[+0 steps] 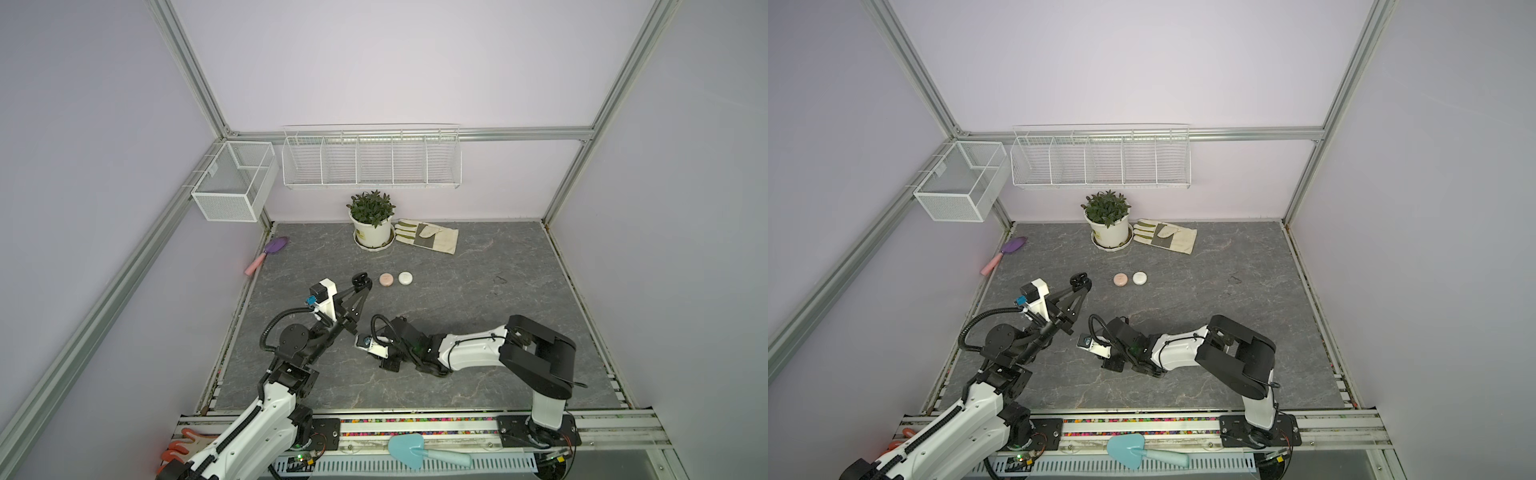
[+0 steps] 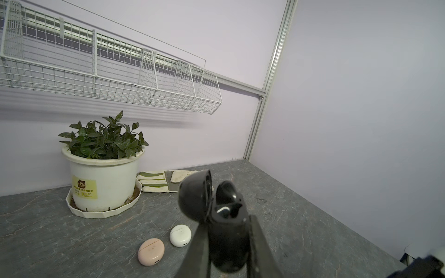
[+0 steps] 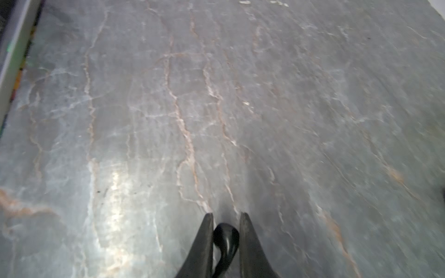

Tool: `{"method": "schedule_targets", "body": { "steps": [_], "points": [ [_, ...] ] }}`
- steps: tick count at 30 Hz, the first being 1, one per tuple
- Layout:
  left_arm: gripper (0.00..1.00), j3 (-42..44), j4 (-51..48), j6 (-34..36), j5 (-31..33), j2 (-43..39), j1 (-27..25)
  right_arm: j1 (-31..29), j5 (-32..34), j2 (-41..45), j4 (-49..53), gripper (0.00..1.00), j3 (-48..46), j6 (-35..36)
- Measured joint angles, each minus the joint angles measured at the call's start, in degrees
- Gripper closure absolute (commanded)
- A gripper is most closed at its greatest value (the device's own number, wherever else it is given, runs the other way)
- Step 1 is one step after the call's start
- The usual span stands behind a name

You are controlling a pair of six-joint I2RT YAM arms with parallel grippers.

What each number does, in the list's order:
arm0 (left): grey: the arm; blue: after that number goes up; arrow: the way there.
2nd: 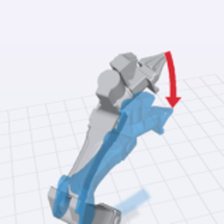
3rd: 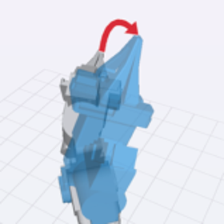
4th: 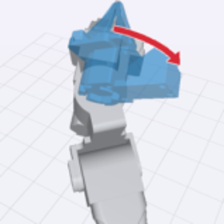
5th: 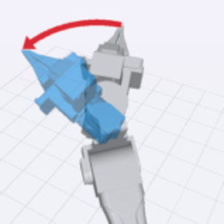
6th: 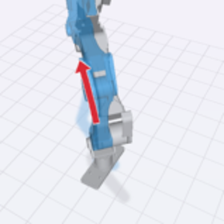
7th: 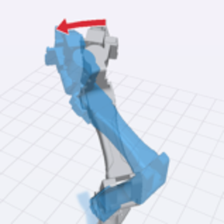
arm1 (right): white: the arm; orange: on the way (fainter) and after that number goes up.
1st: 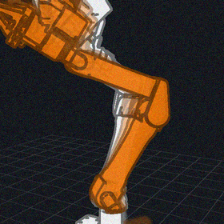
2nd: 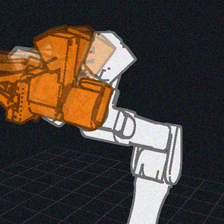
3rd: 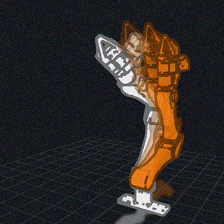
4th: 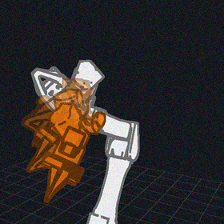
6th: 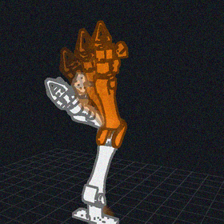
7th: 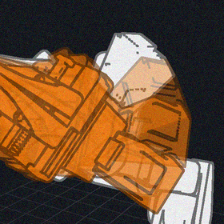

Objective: Insert the wireless bluetooth earbuds into the charging case

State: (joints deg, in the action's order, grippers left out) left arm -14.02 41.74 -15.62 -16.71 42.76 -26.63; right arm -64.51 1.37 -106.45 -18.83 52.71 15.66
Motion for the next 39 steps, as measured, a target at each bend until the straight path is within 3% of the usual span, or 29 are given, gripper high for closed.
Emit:
{"method": "schedule_targets", "body": {
  "steps": [8,13,21,30,33,39],
  "points": [
    [1.00,0.00,0.39,-0.63,-0.26,0.04,0.00,1.81,13.35,3.48,8.35,0.84,-0.87,-14.47],
    [1.00,0.00,0.28,-0.63,-0.48,-0.33,0.00,2.64,20.52,4.33,22.10,0.82,2.03,-27.21],
    [1.00,0.00,0.26,-0.61,-0.48,-0.66,0.00,4.61,19.08,3.91,34.12,0.76,5.68,-39.76],
    [1.00,0.00,-0.13,-0.59,-0.46,-1.20,0.00,4.70,16.48,2.01,37.99,0.72,7.76,-44.70],
    [1.00,0.02,-0.15,-0.59,-0.46,-1.25,0.00,4.70,16.15,1.79,39.23,0.66,8.41,-45.48],
    [1.00,0.02,-0.55,-0.85,-0.70,-1.31,0.00,4.90,14.75,1.53,46.03,0.46,11.96,-47.04]
  ]
}}
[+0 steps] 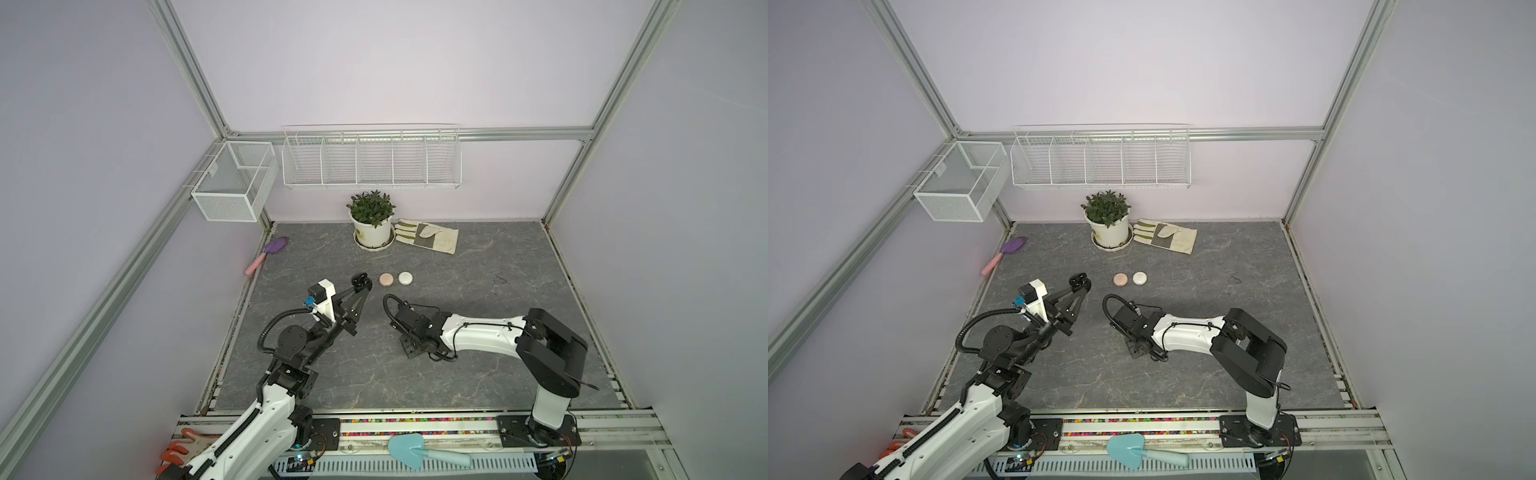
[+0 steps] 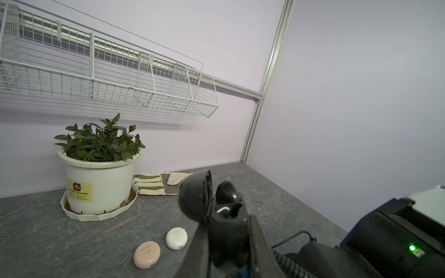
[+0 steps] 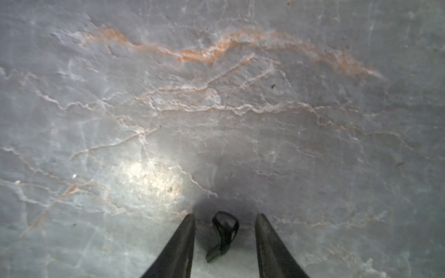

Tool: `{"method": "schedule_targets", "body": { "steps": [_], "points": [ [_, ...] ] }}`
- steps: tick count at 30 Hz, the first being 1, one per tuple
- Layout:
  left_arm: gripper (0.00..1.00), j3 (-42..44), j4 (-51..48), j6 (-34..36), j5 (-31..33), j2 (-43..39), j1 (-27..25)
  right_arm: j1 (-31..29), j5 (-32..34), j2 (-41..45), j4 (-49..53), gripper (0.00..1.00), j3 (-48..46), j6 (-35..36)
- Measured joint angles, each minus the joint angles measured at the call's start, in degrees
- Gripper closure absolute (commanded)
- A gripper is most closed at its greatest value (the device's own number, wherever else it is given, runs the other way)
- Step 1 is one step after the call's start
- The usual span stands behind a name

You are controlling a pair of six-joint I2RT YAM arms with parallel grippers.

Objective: Insert the wireless bluetooth earbuds into the charging case

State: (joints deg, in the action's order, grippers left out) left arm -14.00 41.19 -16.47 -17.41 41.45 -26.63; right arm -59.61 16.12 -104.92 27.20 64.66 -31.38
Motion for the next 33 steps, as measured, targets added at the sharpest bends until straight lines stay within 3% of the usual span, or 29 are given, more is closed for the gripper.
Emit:
{"method": "schedule_targets", "body": {
  "steps": [5,20,33],
  "points": [
    [1.00,0.09,-0.15,-2.01,-0.57,-0.11,0.00,0.94,-1.64,1.53,4.57,0.42,4.17,-1.95],
    [1.00,1.16,-1.18,-4.52,-0.61,-1.99,0.00,5.38,-11.34,-1.77,8.96,0.57,7.37,-5.57],
    [1.00,1.27,-1.25,-4.52,-0.61,-1.75,0.00,5.97,-12.79,-4.59,8.96,0.64,7.45,-5.68]
  ]
}}
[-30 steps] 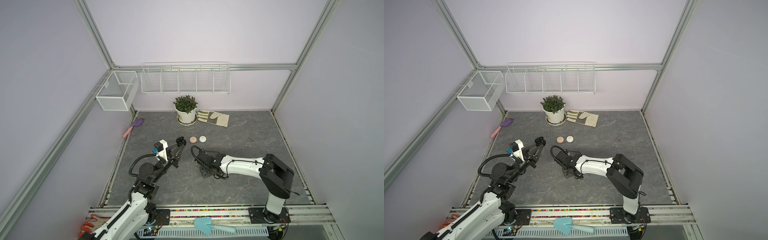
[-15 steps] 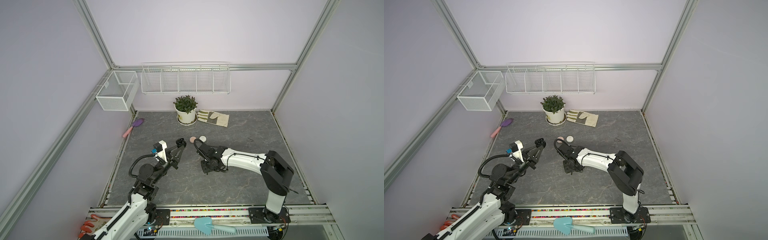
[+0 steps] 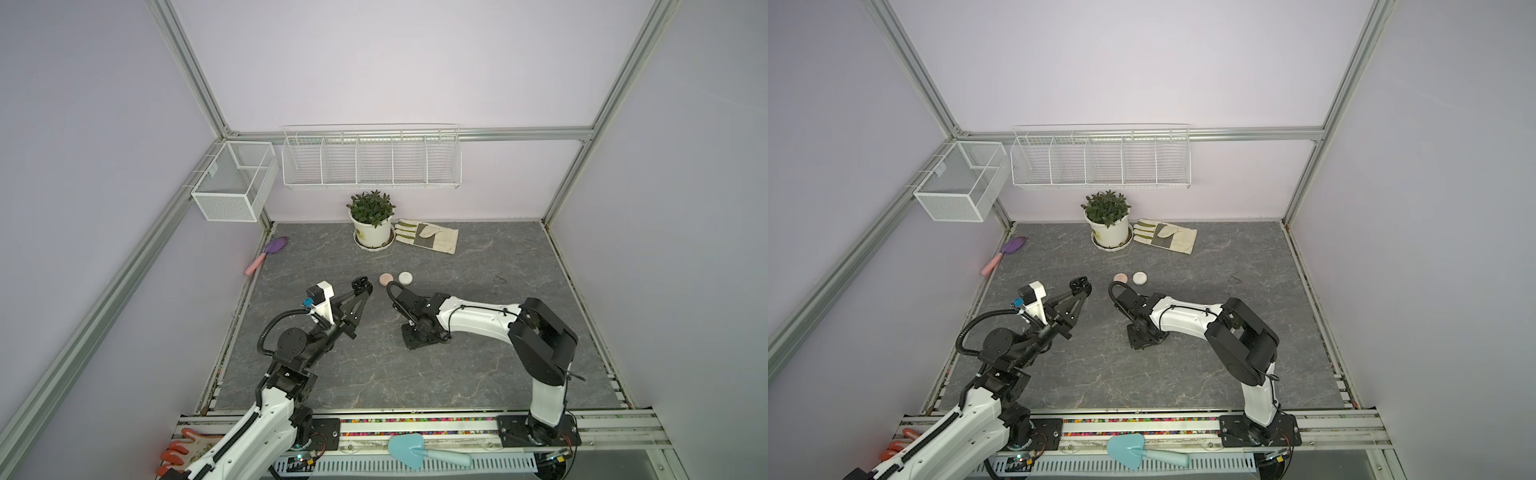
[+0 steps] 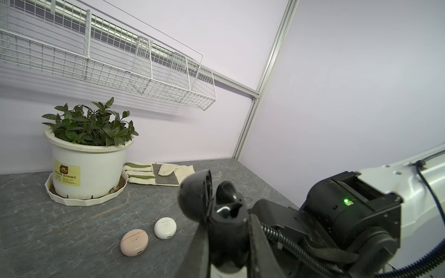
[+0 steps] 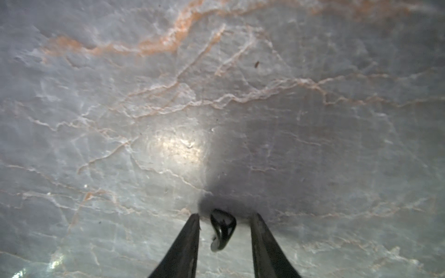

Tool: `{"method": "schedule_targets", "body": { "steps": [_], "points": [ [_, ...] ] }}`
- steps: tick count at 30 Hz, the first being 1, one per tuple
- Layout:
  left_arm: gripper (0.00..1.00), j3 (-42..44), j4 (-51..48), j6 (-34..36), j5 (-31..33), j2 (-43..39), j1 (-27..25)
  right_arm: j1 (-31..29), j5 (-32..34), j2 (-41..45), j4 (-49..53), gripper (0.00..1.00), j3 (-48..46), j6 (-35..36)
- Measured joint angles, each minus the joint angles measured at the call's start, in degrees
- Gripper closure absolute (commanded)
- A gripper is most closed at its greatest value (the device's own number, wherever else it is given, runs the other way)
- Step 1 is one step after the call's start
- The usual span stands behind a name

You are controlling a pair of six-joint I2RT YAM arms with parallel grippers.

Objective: Insert the wireless bluetooth earbuds into the charging case

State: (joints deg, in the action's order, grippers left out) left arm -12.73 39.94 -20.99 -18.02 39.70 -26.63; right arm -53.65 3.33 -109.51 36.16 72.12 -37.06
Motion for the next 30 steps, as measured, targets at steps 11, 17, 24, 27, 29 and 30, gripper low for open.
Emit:
{"method": "schedule_targets", "body": {
  "steps": [11,17,24,27,29,30],
  "points": [
    [1.00,0.00,-0.09,0.04,0.02,-0.81,0.00,0.00,0.00,-0.22,0.04,0.73,0.20,-0.02],
    [1.00,0.00,-0.48,0.04,0.04,-1.44,0.00,0.00,-0.02,-0.52,0.07,0.76,0.57,0.00],
    [1.00,0.00,-0.50,0.04,0.07,-1.46,0.00,0.00,0.00,-0.63,0.04,0.78,0.74,0.00],
    [1.00,0.00,-0.50,0.04,0.07,-1.46,0.00,0.00,0.00,-0.66,0.04,0.78,0.74,0.00],
    [1.00,0.00,-0.50,0.04,0.07,-1.46,0.00,0.00,0.02,-0.66,0.04,0.78,0.74,0.00],
    [1.00,0.00,-0.50,0.04,0.07,-1.46,0.00,0.00,0.02,-0.66,0.04,0.78,0.74,0.00]
  ]
}}
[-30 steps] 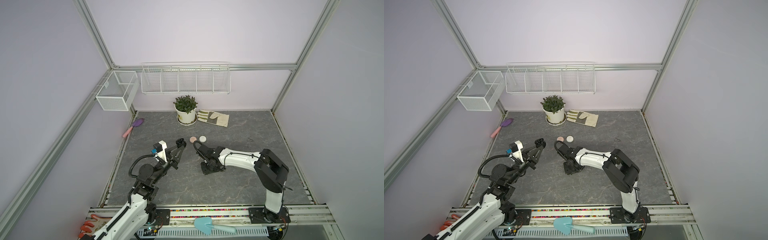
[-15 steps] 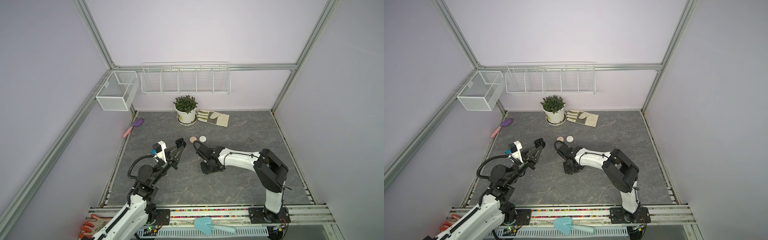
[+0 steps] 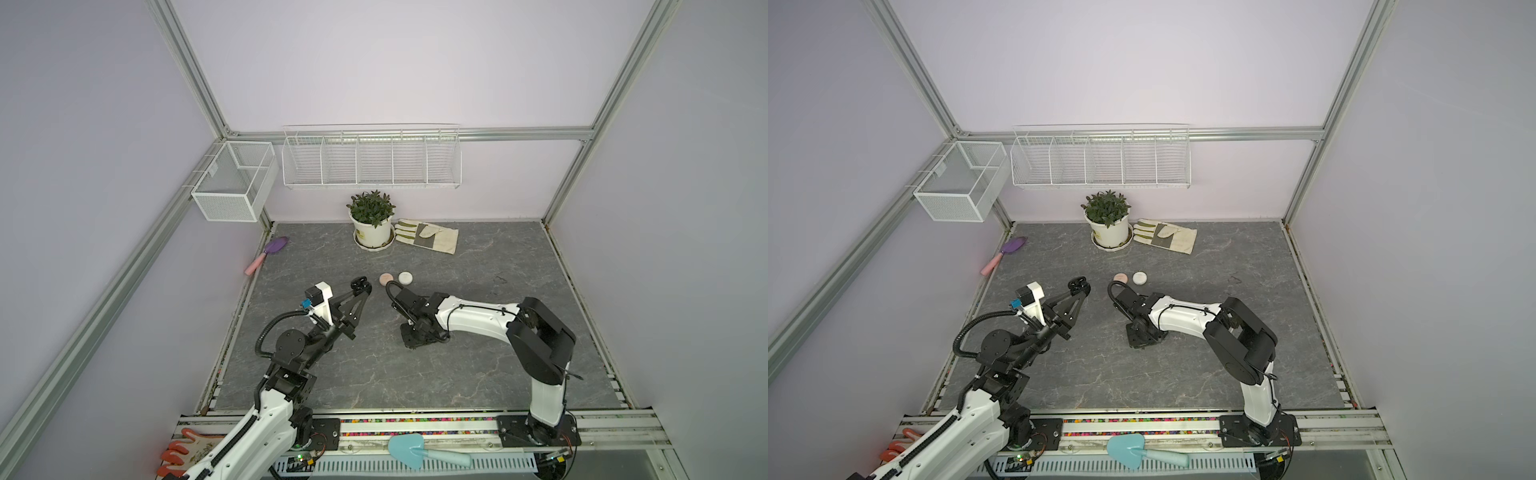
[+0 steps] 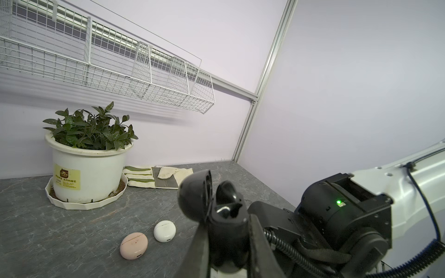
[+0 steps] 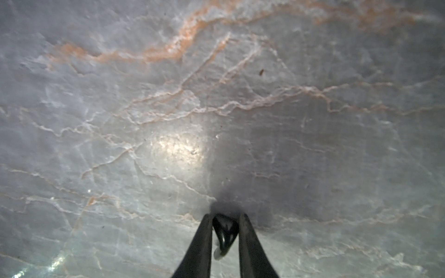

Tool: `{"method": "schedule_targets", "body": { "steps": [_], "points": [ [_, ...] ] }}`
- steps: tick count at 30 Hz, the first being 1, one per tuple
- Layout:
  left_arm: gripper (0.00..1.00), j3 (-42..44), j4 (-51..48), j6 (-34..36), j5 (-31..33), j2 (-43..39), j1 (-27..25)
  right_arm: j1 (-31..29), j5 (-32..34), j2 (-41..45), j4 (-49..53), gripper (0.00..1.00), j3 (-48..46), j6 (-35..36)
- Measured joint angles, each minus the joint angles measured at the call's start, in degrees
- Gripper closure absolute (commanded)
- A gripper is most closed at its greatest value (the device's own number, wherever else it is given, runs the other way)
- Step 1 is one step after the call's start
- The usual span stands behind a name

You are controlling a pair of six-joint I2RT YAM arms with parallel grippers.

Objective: Insert the wireless bluetooth earbuds into the charging case

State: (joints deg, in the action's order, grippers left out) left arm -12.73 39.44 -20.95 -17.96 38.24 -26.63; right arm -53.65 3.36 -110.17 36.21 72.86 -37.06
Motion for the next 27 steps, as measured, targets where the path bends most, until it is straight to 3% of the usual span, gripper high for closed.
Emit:
{"method": "schedule_targets", "body": {
  "steps": [7,17,27],
  "points": [
    [1.00,0.00,0.00,0.00,0.00,0.00,0.00,0.00,0.02,0.02,0.02,0.77,0.00,0.00],
    [1.00,2.47,-0.76,0.02,0.17,-0.52,0.00,-0.20,1.51,0.00,3.26,0.63,2.08,0.13],
    [1.00,2.49,-0.76,0.04,0.20,-0.96,0.00,-1.01,2.10,-2.62,4.68,0.63,4.15,0.20]
  ]
}}
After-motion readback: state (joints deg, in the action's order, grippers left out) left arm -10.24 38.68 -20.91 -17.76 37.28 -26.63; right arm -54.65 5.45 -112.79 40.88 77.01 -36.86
